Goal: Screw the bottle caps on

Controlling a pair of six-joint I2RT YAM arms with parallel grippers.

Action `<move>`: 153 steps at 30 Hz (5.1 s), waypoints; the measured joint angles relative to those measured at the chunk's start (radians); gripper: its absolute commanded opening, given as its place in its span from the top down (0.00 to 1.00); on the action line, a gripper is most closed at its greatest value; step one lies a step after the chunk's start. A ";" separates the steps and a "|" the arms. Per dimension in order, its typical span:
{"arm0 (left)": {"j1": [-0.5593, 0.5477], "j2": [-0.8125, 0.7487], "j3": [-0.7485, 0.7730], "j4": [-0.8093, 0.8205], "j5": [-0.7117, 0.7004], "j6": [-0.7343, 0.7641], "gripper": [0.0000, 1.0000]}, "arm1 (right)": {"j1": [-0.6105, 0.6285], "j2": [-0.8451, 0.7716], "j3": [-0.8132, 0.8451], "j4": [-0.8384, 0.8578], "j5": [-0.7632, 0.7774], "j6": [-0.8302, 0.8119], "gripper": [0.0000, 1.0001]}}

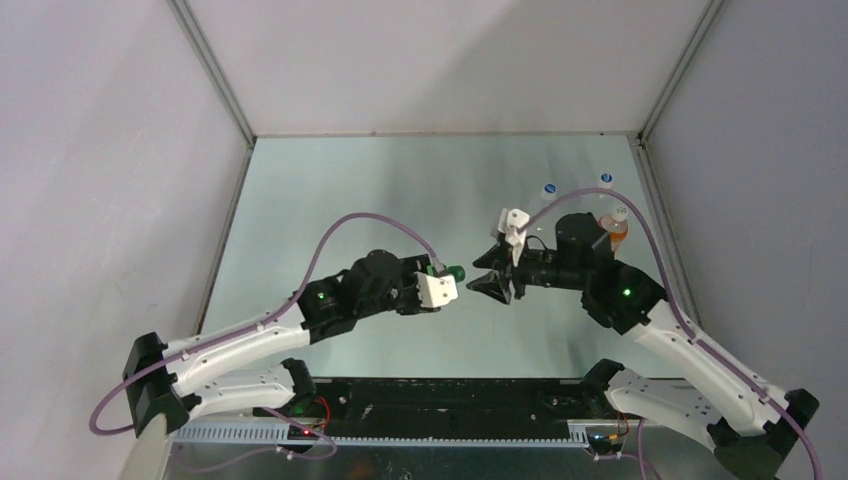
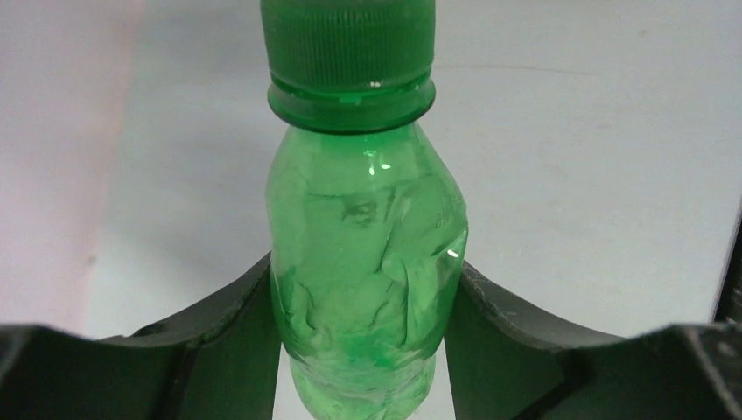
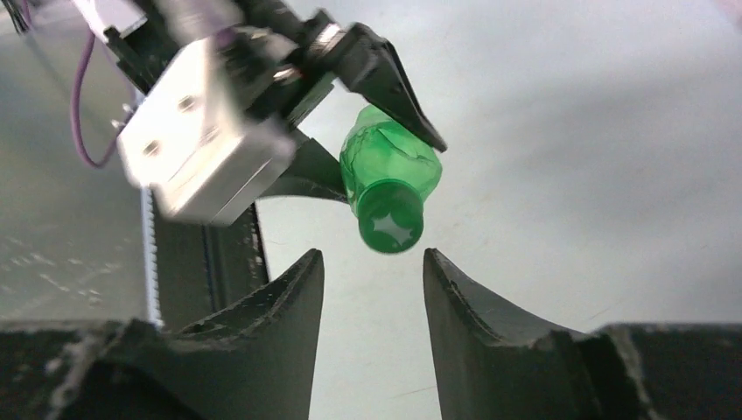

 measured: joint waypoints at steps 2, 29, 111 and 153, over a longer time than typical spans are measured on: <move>0.043 -0.001 0.013 -0.051 0.089 -0.011 0.83 | -0.017 -0.034 0.000 -0.010 -0.047 -0.108 0.51; 0.078 0.097 0.170 -0.263 0.488 -0.037 0.83 | -0.027 0.011 0.022 -0.140 -0.334 -0.527 0.72; 0.203 -0.553 -0.324 0.216 -0.232 -0.486 0.00 | -0.229 0.113 -0.091 0.110 0.536 0.053 0.98; 0.210 -0.517 -0.326 0.166 -0.262 -0.436 0.00 | -0.280 0.114 -0.238 0.243 0.485 0.117 0.53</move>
